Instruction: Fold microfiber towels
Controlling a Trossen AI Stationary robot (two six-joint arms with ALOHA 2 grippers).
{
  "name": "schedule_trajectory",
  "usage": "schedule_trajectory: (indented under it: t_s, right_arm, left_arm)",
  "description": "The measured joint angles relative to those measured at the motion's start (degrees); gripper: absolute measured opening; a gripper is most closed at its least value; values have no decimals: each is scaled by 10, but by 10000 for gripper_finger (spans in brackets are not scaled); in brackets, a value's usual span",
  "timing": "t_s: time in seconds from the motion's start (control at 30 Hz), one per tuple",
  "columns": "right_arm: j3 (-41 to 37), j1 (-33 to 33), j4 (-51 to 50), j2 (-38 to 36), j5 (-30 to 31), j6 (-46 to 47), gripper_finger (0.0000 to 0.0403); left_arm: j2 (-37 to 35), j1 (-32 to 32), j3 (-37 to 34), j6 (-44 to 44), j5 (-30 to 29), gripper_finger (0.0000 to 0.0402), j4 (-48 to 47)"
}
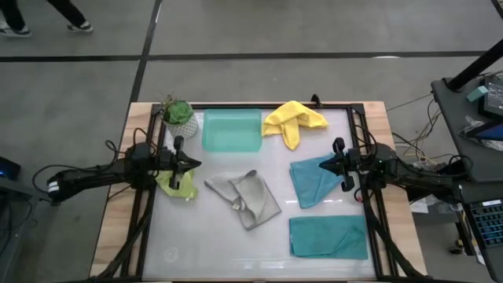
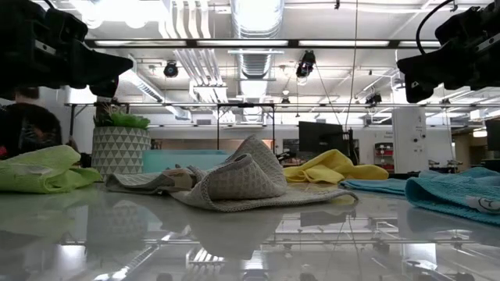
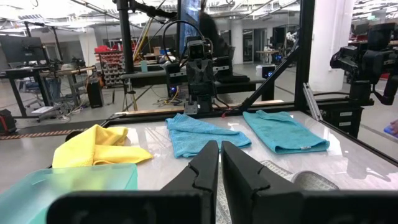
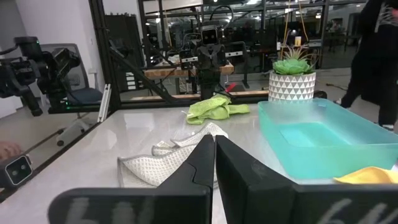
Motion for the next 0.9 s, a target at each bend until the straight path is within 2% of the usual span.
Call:
schedule_trajectory:
  t_s: [0.6, 0.73, 0.77, 0.83, 0.9]
  right_arm:
    - [0, 0, 0, 0, 0, -1, 9]
    - [0, 0, 26, 0, 1, 0, 9]
    - [0, 0, 28, 0, 1, 12, 9]
    - [0, 0, 26, 0, -4, 98, 9]
    - [0, 0, 28, 0, 3, 204, 9]
  left_arm:
    - [0, 0, 0, 0, 0, 6, 0]
    - [0, 0, 0, 2, 0, 6, 3]
    - [0, 0, 0, 3, 0, 6, 8]
    - [0, 0, 0, -9, 0, 6, 19]
    - [1, 0, 0, -84, -1, 6, 41]
